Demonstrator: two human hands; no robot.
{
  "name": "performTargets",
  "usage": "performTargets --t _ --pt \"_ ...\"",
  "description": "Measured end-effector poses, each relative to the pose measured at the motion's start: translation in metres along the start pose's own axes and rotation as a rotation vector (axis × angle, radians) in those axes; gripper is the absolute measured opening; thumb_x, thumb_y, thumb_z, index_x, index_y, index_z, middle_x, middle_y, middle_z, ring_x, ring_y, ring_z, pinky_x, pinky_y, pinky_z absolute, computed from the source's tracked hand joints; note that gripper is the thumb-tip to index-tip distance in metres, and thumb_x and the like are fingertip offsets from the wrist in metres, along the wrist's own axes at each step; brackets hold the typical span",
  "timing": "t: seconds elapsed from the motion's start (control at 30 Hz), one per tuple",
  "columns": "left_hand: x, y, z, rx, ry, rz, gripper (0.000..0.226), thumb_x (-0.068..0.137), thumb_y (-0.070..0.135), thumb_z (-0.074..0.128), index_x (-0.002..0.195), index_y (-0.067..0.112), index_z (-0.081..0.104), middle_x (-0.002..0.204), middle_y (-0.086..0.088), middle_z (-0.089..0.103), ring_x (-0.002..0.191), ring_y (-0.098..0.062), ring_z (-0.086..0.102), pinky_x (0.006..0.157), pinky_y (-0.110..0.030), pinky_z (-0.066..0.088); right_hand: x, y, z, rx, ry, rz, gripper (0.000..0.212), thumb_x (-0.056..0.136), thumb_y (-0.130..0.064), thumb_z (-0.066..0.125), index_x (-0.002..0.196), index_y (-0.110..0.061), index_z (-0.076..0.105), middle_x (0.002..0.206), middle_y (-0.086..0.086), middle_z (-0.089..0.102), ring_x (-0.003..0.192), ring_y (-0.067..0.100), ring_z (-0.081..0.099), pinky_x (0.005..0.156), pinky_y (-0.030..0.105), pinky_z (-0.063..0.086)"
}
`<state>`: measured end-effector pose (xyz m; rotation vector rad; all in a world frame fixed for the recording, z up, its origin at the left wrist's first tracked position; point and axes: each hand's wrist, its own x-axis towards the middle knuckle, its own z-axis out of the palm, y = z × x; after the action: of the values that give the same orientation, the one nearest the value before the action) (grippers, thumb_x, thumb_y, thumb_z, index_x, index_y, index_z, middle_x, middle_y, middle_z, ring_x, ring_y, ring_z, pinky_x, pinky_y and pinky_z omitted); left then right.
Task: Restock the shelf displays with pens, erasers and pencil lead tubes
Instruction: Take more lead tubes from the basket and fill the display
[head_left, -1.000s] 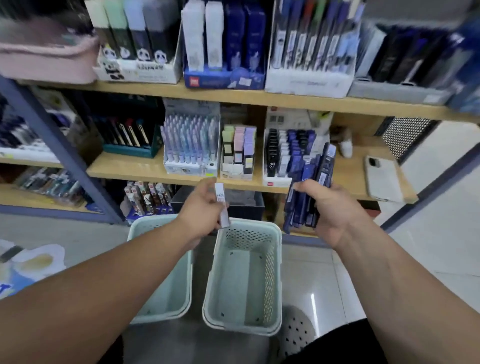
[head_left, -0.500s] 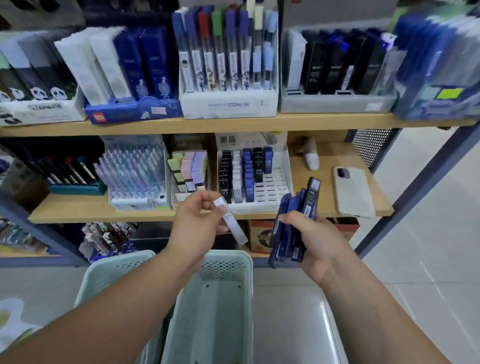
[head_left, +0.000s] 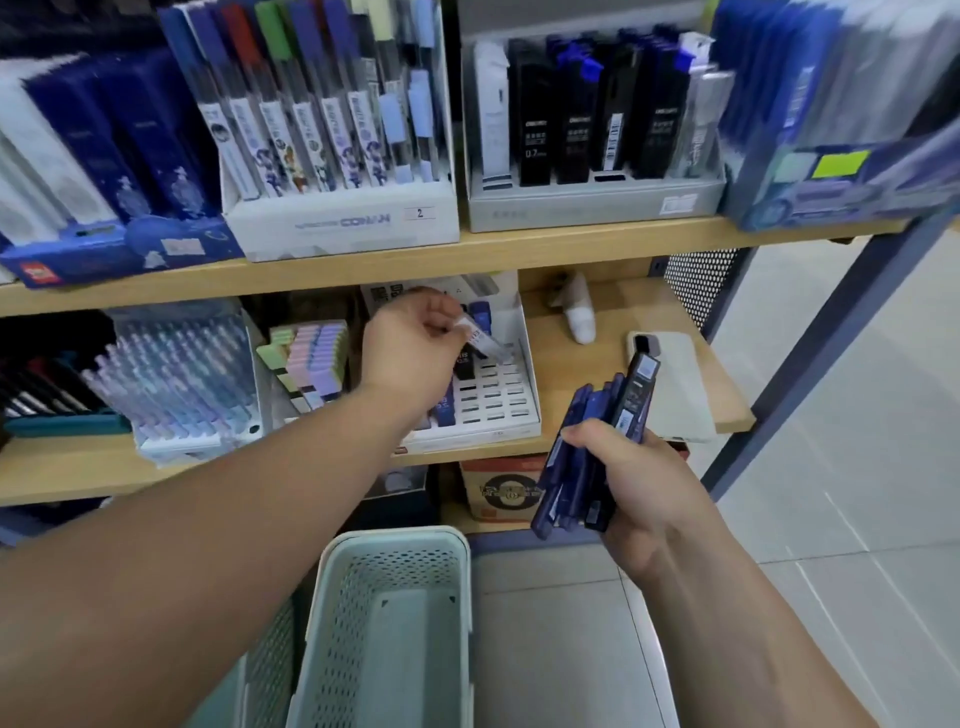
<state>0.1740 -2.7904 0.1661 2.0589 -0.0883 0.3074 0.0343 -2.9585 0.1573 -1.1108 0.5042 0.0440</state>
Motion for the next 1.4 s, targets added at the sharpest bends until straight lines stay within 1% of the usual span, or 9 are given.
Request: performTargets --t 0.1,0.23,0.33,0.53,0.67,0.93,1.13,1.3,1.4 --pt "0.021 -0.005 0.011 0.104 -0.015 0.032 0.019 0.085 0.021 0.075 0.079 0.033 0.062 0.082 0.014 0.069 0.085 -0.009 0.067 0.086 -0.028 0.055 0.002 0.002 -0.005 0.002 0.005 -0.013 0.017 0.085 -0.006 0.066 0.103 -0.007 0.064 0.078 0.018 0.067 0.069 0.033 0.066 0.056 0.037 0.051" --pt "0.034 -0.008 0.023 0.220 -0.076 0.103 0.012 0.088 0.026 0.072 0.097 0.031 0.066 0.092 0.015 0.069 0.095 -0.008 0.066 0.095 -0.028 0.050 0.005 0.002 -0.006 -0.006 0.005 -0.010 0.020 0.084 -0.006 0.067 0.104 -0.006 0.065 0.080 0.019 0.067 0.071 0.035 0.066 0.058 0.038 0.051" --pt "0.039 -0.007 0.030 0.275 -0.122 0.137 0.010 0.091 0.027 0.070 0.098 0.032 0.064 0.097 0.015 0.067 0.094 -0.006 0.063 0.088 -0.021 0.047 0.007 0.005 -0.003 -0.007 0.002 0.011 0.016 0.084 -0.005 0.067 0.100 -0.007 0.065 0.079 0.020 0.068 0.066 0.034 0.067 0.050 0.034 0.050" --pt "0.060 -0.008 0.042 0.379 -0.199 0.170 0.009 0.094 0.025 0.065 0.102 0.025 0.068 0.105 0.013 0.070 0.099 -0.006 0.064 0.085 -0.022 0.046 0.010 0.007 0.000 -0.003 0.002 0.037 0.016 0.085 -0.003 0.067 0.099 -0.011 0.063 0.076 0.016 0.069 0.060 0.030 0.068 0.048 0.034 0.050" --pt "0.070 -0.014 0.043 0.406 -0.259 0.210 0.004 0.091 0.023 0.068 0.094 0.024 0.067 0.107 0.009 0.071 0.101 -0.011 0.065 0.094 -0.034 0.053 0.013 0.006 0.002 0.009 0.001 0.028 0.014 0.085 -0.002 0.066 0.094 -0.013 0.065 0.074 0.014 0.069 0.057 0.028 0.067 0.050 0.035 0.052" --pt "0.082 -0.009 0.048 0.410 -0.329 0.158 0.014 0.095 0.026 0.063 0.086 0.035 0.060 0.101 0.010 0.066 0.101 -0.015 0.063 0.100 -0.037 0.049 0.018 0.007 0.005 0.007 0.005 0.037 0.015 0.084 -0.003 0.068 0.096 -0.011 0.065 0.076 0.014 0.069 0.062 0.030 0.068 0.052 0.037 0.053" --pt "0.084 -0.013 0.049 0.423 -0.348 0.187 0.010 0.096 0.022 0.064 0.102 0.028 0.069 0.113 0.005 0.069 0.106 -0.017 0.063 0.102 -0.036 0.049 0.020 0.009 0.001 0.019 0.051 0.051 0.023 0.082 -0.003 0.069 0.104 -0.009 0.066 0.105 0.026 0.073 0.086 0.045 0.072 0.061 0.049 0.060" --pt "0.079 -0.009 0.050 0.471 -0.327 0.213 0.019 0.097 0.026 0.063 0.113 0.026 0.072 0.119 0.007 0.069 0.109 -0.016 0.062 0.102 -0.032 0.047 0.019 0.009 0.001 0.007 0.041 0.059 0.022 0.082 -0.004 0.069 0.102 -0.012 0.065 0.104 0.026 0.073 0.077 0.038 0.071 0.054 0.038 0.054" --pt "0.076 -0.008 0.050 0.512 -0.337 0.233 0.017 0.095 0.027 0.065 0.110 0.025 0.074 0.117 0.006 0.070 0.108 -0.016 0.062 0.101 -0.034 0.049 0.019 0.010 0.002 -0.004 0.048 0.051 0.022 0.082 -0.005 0.069 0.102 -0.012 0.065 0.104 0.026 0.072 0.077 0.038 0.072 0.057 0.041 0.056"
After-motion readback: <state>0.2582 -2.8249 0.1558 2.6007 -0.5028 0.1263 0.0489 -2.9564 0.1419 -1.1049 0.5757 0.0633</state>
